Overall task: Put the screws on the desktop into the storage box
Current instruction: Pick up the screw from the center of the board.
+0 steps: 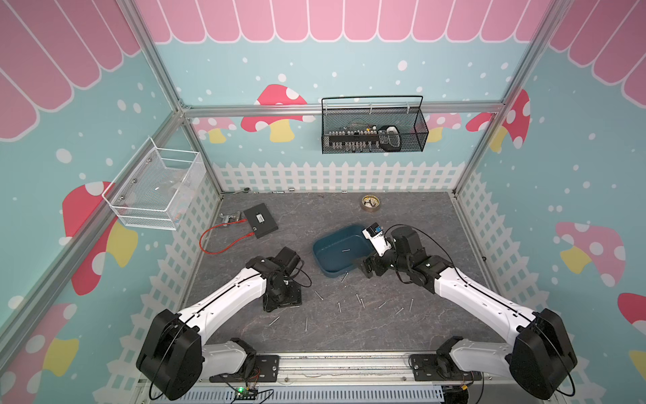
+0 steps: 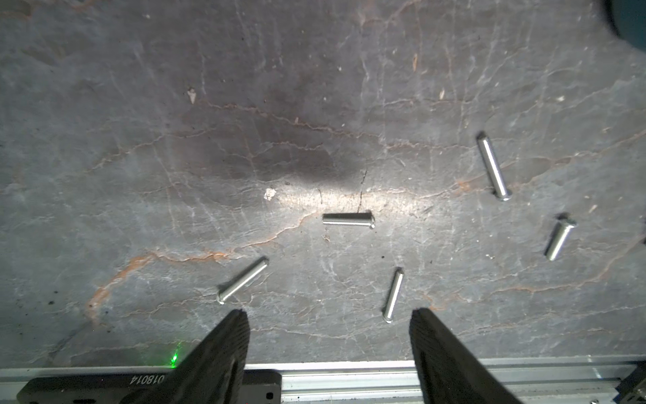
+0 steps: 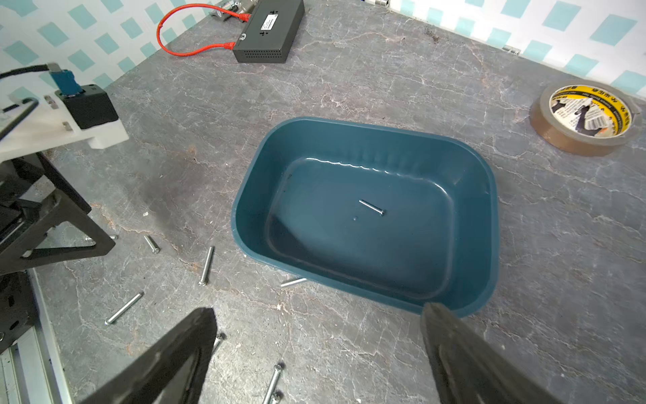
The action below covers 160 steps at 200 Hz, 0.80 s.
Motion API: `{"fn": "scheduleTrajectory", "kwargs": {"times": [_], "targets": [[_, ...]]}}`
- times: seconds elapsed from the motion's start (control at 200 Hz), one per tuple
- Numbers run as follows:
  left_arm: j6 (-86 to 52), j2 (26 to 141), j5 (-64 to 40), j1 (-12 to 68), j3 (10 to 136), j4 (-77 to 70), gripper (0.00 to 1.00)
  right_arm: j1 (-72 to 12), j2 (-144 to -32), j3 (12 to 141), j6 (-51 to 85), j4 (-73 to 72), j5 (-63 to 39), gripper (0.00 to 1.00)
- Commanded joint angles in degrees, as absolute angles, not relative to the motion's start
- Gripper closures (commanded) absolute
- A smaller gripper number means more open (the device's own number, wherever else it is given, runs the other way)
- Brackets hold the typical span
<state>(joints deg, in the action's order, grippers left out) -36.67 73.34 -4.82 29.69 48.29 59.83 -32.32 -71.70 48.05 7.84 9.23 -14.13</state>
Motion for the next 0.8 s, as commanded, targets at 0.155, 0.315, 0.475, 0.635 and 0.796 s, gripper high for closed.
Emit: {"fn": "scheduleTrajectory", "kwargs": {"times": [0.155, 0.315, 0.475, 0.635, 0.796], "targets": [[-37.99, 73.76, -10.36, 30.00, 47.04, 54.44, 0.29, -32.52, -69.58, 46.23, 8.61, 7.56, -14.60, 0.03], [-39.54, 75.04, -11.67, 32.60, 45.62, 51.08, 0.31, -32.54, -68.82, 45.88, 8.79, 7.62, -14.39, 0.03], [-40.50, 77.13, -11.55, 35.35, 45.97, 49.79, 0.35, -32.54, -68.29, 45.66, 8.96, 7.79, -13.95, 0.03], [-41.37, 78.38, -11.83, 38.02, 45.23, 48.65, 0.39, -32.46, -67.94, 45.53, 9.31, 7.91, -13.64, 0.03], [-42.61, 79.25, -12.45, 40.98, 43.96, 47.60, 0.46, -32.52, -68.01, 45.70, 9.60, 8.12, -13.62, 0.03]]}}
